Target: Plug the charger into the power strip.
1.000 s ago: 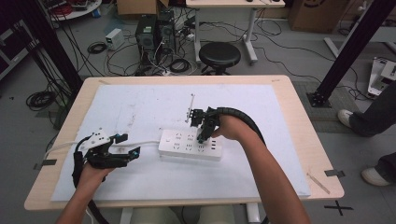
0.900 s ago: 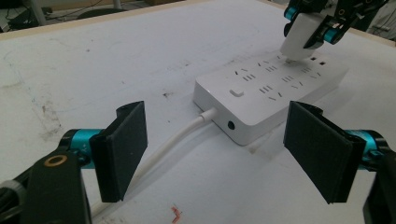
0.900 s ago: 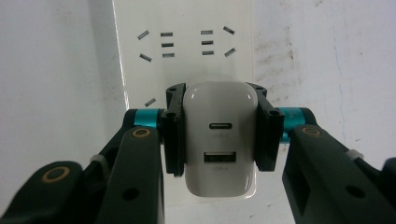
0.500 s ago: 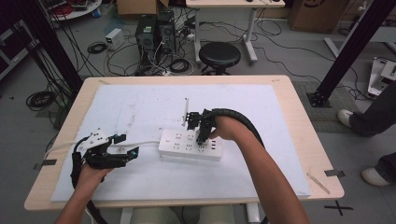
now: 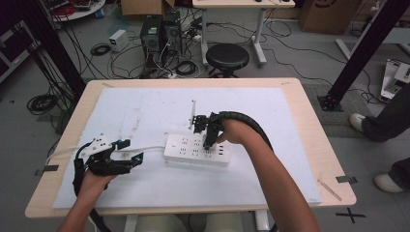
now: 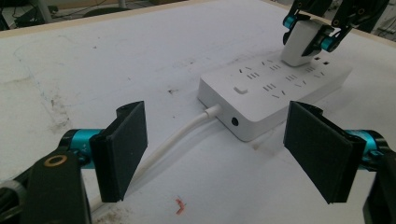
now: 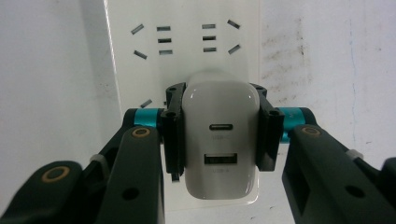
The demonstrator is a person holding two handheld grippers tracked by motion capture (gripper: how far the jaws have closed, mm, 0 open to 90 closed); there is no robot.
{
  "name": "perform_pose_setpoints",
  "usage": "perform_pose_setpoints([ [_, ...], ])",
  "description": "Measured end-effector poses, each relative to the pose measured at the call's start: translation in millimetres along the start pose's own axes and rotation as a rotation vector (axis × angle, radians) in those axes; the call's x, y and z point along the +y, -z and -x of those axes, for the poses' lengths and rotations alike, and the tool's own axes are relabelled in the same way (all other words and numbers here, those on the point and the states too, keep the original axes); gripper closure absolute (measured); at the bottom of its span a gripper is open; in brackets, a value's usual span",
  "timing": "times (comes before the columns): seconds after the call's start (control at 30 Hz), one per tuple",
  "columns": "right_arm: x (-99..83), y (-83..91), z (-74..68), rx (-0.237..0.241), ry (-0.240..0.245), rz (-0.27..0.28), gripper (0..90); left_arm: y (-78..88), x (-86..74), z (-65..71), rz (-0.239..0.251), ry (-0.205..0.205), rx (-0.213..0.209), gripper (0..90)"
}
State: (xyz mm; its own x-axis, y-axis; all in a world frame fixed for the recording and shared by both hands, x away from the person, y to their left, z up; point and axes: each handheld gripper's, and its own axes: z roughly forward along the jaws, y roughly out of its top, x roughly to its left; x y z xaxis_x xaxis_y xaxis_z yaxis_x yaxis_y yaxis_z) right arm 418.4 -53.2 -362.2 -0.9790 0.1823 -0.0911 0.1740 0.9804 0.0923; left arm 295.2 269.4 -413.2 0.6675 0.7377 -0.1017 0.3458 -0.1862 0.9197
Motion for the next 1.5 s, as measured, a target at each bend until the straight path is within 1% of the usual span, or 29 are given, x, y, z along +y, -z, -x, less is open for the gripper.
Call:
perform_pose_setpoints([
  [0.1,0.9,-0.5,0.5,0.005,-0.001,-0.004,63.9,-0.8,-0.2,0.1,-0.002,0.000,0.000,21.8],
  [0.17,4.8,-1.4,-0.4,-0.006,0.017,-0.019,63.9,-1.6,0.2,1.1,-0.002,-0.001,-0.002,21.8],
  [0.2,6.8,-2.8,-0.9,-0.004,0.015,-0.028,63.8,-2.3,0.1,1.6,-0.005,-0.002,-0.006,21.8],
  [0.23,7.5,-3.2,0.0,-0.006,0.025,-0.034,63.9,-2.6,0.2,2.3,-0.007,-0.001,-0.008,21.7],
  [0.27,7.1,-2.9,-0.2,0.000,0.013,-0.035,63.8,-2.6,0.4,2.5,-0.006,-0.005,-0.009,21.8],
  [0.33,5.6,-3.0,0.7,0.002,0.018,-0.025,63.8,-2.8,0.4,2.6,-0.007,-0.006,-0.010,21.8],
  [0.37,5.0,-3.2,0.5,0.006,0.008,-0.016,63.7,-3.5,0.2,2.0,-0.006,-0.008,-0.009,21.8],
  [0.4,4.1,-2.9,1.1,0.002,0.010,-0.011,63.6,-3.6,0.3,1.6,-0.007,-0.004,-0.010,21.7],
  [0.43,3.1,-3.1,1.2,0.011,-0.002,-0.001,63.4,-3.7,0.4,1.0,-0.002,-0.003,-0.007,21.8],
  [0.47,1.8,-3.4,2.2,0.011,0.005,0.011,63.3,-3.5,0.7,0.4,0.000,-0.002,-0.008,21.8],
  [0.5,0.5,-3.5,1.1,0.009,-0.006,0.024,63.1,-3.2,1.1,0.3,0.004,-0.001,-0.007,21.7],
  [0.57,-4.4,-4.0,1.0,0.009,-0.007,0.060,62.2,-2.5,1.7,0.3,0.007,-0.002,-0.009,21.7],
  [0.6,-7.4,-5.6,2.1,0.027,-0.026,0.073,60.0,-2.3,2.0,0.2,0.009,-0.004,-0.007,21.8],
  [0.63,-10.2,-9.2,2.3,0.031,-0.043,0.055,56.3,-2.0,2.3,-0.1,0.007,-0.009,-0.009,21.8],
  [0.67,-14.7,-13.4,2.9,0.037,-0.059,0.048,47.1,-1.8,2.3,0.0,0.009,-0.006,-0.008,21.8],
  [0.7,-17.8,-14.2,3.0,0.040,-0.083,0.074,43.1,-1.3,2.5,-0.4,0.007,-0.008,-0.011,21.7],
  [0.73,-22.7,-11.5,3.8,0.044,-0.118,0.120,39.3,-0.9,2.5,-0.6,0.005,-0.007,-0.010,21.8],
  [0.8,-35.3,-0.2,7.3,0.060,-0.197,0.254,34.6,-0.6,2.5,-1.5,0.008,-0.005,-0.010,21.7],
  [0.83,-39.5,4.4,7.8,0.058,-0.220,0.290,31.8,-0.4,2.6,-1.7,0.012,-0.003,-0.007,21.7],
  [0.87,-43.1,8.2,8.1,0.060,-0.238,0.312,31.4,-0.1,2.8,-1.9,0.013,-0.004,-0.008,21.8],
  [0.93,-49.6,14.9,6.6,0.039,-0.263,0.346,27.9,0.1,2.7,-1.6,0.018,-0.002,-0.008,21.7],
  [0.97,-52.9,17.5,6.1,0.037,-0.270,0.363,26.7,0.1,2.5,-1.7,0.018,-0.002,-0.007,21.7],
  [1.07,-63.0,24.0,2.0,0.009,-0.294,0.401,22.0,0.5,2.6,-3.0,0.019,0.004,-0.005,21.8],
  [1.13,-72.8,27.6,-0.7,0.001,-0.329,0.426,21.3,0.9,3.7,-2.8,0.024,0.003,-0.005,21.8],
  [1.2,-85.0,29.7,-2.8,-0.009,-0.365,0.448,21.3,1.4,5.0,-2.1,0.018,-0.007,-0.007,21.7],
  [1.3,-105.7,32.5,-6.8,-0.053,-0.432,0.491,21.3,1.5,6.5,-1.2,0.020,-0.009,-0.010,21.7],
  [1.37,-120.4,33.5,-10.3,-0.060,-0.469,0.523,21.3,1.1,7.1,-1.2,0.021,-0.008,-0.010,21.7],
  [1.43,-133.4,33.3,-15.0,-0.078,-0.501,0.537,21.3,0.6,7.4,-1.6,0.026,-0.006,-0.008,21.8],
  [1.5,-145.8,32.9,-19.3,-0.109,-0.522,0.538,21.3,0.9,7.8,-2.6,0.026,-0.004,-0.005,21.7],
])
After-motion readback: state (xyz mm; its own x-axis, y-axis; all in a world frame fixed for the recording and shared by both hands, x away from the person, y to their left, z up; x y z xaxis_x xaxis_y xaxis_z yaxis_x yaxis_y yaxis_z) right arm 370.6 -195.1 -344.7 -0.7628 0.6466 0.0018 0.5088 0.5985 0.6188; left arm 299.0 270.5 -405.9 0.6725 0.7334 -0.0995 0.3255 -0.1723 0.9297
